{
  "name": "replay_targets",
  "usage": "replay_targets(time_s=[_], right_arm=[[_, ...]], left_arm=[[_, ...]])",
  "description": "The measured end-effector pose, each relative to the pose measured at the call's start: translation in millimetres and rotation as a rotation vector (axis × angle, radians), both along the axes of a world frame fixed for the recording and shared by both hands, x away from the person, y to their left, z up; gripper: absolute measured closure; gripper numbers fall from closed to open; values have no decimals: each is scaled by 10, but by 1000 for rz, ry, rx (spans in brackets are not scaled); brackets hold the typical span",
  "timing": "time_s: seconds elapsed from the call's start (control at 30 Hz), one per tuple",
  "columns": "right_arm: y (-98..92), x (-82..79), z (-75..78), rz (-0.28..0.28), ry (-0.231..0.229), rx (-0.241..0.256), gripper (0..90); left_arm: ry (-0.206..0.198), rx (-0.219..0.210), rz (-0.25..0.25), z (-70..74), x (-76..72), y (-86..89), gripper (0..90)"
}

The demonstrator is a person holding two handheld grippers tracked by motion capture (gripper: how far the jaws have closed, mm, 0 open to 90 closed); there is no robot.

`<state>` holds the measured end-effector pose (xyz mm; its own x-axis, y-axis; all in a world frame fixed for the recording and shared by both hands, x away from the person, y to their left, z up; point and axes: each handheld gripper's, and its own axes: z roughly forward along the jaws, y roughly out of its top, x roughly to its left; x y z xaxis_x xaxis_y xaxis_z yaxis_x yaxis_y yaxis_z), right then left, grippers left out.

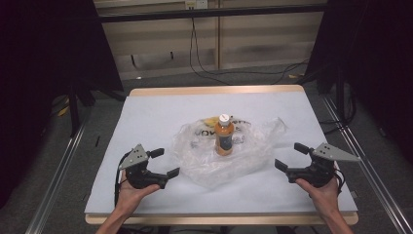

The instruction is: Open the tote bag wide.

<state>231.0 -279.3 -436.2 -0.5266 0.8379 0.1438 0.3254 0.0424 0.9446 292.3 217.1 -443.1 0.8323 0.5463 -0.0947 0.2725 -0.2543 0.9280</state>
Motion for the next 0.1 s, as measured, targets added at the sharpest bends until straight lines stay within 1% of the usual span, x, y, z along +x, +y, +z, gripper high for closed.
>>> replay_targets(time_s=[0.03, 0.07, 0.1], right_arm=[[-1, 3, -1, 0, 2, 11, 24], [-10, 9, -5, 5, 5, 14, 34], [-16, 9, -12, 0, 11, 14, 32]], left_arm=[[4, -9, -5, -3, 4, 6, 63], [4, -7, 4, -6, 2, 9, 63], [0, 11, 19, -4, -1, 14, 63]])
